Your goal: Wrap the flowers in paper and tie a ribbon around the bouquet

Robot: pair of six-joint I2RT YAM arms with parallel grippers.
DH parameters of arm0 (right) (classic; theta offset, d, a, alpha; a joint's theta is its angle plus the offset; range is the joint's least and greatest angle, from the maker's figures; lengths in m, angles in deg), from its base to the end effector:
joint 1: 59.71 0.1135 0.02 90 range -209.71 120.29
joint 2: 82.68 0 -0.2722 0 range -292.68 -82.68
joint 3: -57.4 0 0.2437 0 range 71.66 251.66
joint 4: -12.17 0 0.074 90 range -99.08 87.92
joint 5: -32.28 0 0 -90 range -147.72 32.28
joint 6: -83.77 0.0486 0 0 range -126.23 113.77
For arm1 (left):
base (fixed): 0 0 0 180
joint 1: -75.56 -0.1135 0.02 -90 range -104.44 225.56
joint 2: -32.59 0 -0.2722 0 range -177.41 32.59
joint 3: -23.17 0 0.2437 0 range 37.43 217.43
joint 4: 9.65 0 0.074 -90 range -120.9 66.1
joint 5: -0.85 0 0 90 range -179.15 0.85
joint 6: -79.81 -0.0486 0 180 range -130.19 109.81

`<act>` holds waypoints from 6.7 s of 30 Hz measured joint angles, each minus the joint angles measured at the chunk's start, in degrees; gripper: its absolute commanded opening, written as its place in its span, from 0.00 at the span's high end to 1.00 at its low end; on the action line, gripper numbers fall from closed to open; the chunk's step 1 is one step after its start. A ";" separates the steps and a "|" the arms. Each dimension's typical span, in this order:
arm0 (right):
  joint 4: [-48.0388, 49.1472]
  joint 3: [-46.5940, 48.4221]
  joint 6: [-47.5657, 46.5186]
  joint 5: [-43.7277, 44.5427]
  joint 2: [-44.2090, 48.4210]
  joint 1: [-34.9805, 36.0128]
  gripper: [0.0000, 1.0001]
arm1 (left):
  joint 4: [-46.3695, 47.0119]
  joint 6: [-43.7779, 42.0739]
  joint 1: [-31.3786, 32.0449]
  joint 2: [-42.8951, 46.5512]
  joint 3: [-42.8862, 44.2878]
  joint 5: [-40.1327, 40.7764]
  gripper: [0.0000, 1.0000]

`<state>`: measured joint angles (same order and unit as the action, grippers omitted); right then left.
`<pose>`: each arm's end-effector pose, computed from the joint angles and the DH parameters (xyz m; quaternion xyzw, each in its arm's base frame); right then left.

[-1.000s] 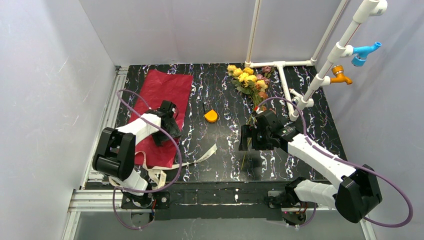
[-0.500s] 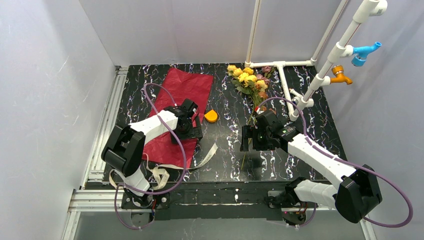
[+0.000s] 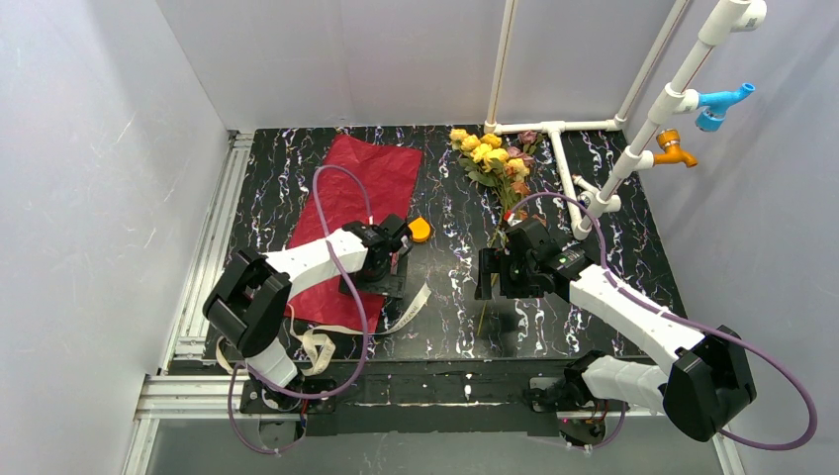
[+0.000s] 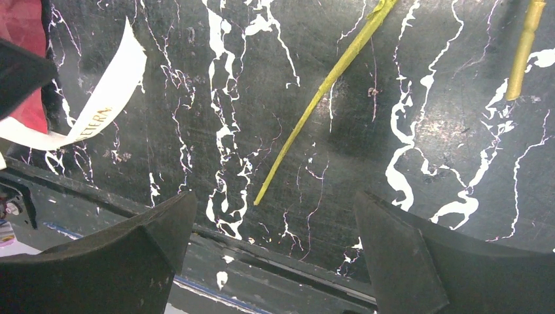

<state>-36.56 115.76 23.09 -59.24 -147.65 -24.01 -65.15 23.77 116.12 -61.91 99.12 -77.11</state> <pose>0.1752 0.1275 0.2313 -0.0571 0.9528 0.1708 0.2444 0.2389 -0.1911 0.1905 0.0422 0.9841 -0.0009 0.1727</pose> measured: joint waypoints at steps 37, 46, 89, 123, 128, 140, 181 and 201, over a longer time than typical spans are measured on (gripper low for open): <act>-1.60 -0.07 0.68 0.00 1.64 0.00 0.00 | 8.68 1.29 0.17 3.41 -9.29 -4.13 1.00; -0.92 2.40 1.97 -1.97 -1.86 0.00 0.00 | 4.15 1.92 -1.75 9.97 -4.20 -9.42 1.00; 28.92 16.65 29.66 -14.99 -20.48 0.04 0.15 | 30.97 13.84 -15.28 36.59 -17.38 -55.21 1.00; -7.48 55.80 1.64 -5.38 -39.74 4.87 0.99 | 11.45 17.38 -23.45 49.77 -13.22 -39.98 1.00; -15.06 61.37 -4.13 -0.35 -41.53 4.81 0.99 | -1.66 18.21 -25.59 54.55 -10.12 -26.47 1.00; -17.84 62.27 -10.58 4.26 -43.82 -4.55 0.99 | -19.93 22.97 -26.51 68.78 -19.74 -6.40 1.00; -10.91 56.06 -7.32 13.16 -35.98 -7.15 0.05 | -7.50 40.28 -26.51 72.61 -39.30 -27.54 0.02; 5.97 8.90 3.26 11.17 -20.70 -8.33 0.27 | -17.84 -2.49 -26.51 60.13 -2.36 -13.44 0.02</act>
<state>-30.59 124.65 26.35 -48.07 -168.35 -32.33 -82.99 21.28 89.60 -1.78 96.76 -90.56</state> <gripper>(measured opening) 0.781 0.980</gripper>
